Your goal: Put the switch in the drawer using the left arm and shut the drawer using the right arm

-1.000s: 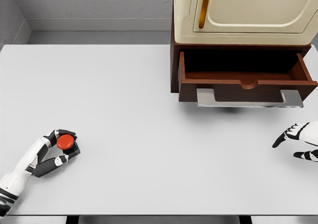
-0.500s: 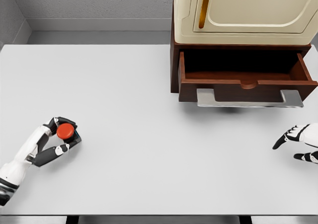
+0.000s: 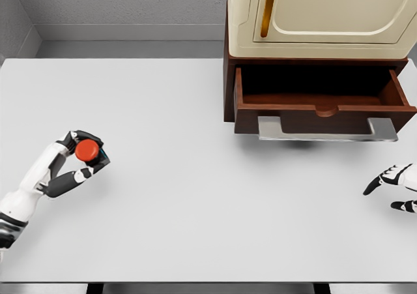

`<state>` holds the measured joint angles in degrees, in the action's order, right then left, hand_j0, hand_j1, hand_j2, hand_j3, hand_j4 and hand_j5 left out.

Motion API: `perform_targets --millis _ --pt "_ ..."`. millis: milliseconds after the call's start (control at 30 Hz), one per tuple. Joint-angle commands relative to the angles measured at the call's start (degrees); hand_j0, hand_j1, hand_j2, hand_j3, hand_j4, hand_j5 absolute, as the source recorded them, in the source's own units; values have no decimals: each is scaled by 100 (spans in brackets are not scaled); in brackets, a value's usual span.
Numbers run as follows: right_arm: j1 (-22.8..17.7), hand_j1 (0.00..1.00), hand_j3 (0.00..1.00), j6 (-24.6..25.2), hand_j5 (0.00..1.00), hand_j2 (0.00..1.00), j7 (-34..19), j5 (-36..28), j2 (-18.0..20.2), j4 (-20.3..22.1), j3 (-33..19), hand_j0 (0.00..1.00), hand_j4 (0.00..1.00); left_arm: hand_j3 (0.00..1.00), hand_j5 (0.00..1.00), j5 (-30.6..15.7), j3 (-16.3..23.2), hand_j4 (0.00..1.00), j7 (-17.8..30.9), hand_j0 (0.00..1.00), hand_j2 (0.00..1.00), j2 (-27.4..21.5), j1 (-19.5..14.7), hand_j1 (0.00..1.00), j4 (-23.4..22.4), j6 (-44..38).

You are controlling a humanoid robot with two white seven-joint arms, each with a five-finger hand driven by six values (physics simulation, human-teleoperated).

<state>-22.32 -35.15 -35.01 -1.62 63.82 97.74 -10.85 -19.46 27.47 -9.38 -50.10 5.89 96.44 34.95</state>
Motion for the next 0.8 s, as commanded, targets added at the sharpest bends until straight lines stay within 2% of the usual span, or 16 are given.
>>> perform_targets --millis 0,267,333,767 --pt "0 66 66 15 66 66 1 -40 8 0 13 66 66 34 34 30 4 34 -3 34 34 26 -18 34 86 5" --pt "0 66 66 15 66 66 1 -40 8 0 30 66 66 34 34 232 48 34 15 34 34 290 -413 34 235 5" --pt "0 66 66 15 66 66 1 -40 8 0 30 66 66 34 34 232 48 34 24 34 34 299 -466 34 393 5" --pt "0 66 66 15 66 66 1 -40 -1 44 -5 66 66 34 34 399 101 34 314 34 34 914 -1090 34 402 5"
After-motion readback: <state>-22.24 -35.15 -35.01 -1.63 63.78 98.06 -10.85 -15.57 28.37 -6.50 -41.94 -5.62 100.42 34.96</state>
